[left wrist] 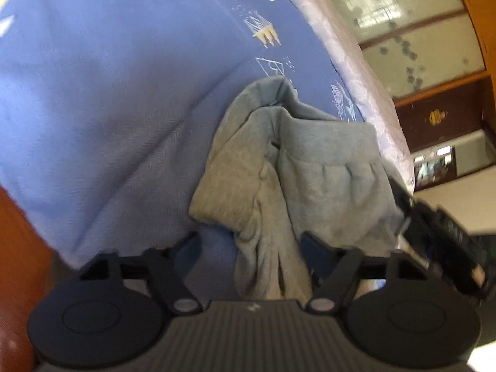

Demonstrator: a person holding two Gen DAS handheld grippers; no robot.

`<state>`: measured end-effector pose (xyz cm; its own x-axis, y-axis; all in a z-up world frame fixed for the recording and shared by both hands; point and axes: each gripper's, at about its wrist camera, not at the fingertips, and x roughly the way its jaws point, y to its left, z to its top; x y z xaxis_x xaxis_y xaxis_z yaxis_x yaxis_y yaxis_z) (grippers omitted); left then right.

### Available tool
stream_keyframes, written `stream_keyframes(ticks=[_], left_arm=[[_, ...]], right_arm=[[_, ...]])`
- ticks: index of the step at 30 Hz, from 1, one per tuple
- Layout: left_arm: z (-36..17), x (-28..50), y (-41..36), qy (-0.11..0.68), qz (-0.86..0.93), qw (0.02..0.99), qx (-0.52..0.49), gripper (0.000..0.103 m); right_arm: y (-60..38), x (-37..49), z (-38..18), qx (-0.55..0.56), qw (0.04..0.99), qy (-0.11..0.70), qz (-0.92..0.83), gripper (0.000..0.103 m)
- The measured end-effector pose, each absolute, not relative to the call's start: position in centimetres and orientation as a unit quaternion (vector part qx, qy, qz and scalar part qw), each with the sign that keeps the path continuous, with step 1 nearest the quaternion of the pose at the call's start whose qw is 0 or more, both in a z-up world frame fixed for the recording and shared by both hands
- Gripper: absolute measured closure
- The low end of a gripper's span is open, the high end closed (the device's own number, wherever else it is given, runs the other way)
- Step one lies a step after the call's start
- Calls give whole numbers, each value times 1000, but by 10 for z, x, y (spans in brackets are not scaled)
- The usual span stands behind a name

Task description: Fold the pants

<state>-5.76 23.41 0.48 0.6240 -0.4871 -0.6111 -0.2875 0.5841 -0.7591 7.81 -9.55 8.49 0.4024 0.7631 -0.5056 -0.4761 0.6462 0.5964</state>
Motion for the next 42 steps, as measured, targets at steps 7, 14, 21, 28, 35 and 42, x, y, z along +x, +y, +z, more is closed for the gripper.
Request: stream_keyframes(ticks=[7,14,21,28,35,42], left_arm=[[48,-74,252,343,-59,837,-423,91],[3,-87,264,421,-30,799,-429,87],[2,-103,283,431,-10,791,-435,70],[54,-109,316,347,16,845,-405,57],[74,-37,280,345,-49,865,-361,54],[69,-17,217,341,-80,883,-312,55]], right_arm=[[-112,42,107,147,821,334,439,87],[-19,-25,83,-34,765,326,554,86],[20,-38,50,-78,731,370,568,61],[-51,-21,94,-3,794,320,516,59],[-153,-10,93,35,903,304,301,56],[-154,40,67,32,871,398,285,48]])
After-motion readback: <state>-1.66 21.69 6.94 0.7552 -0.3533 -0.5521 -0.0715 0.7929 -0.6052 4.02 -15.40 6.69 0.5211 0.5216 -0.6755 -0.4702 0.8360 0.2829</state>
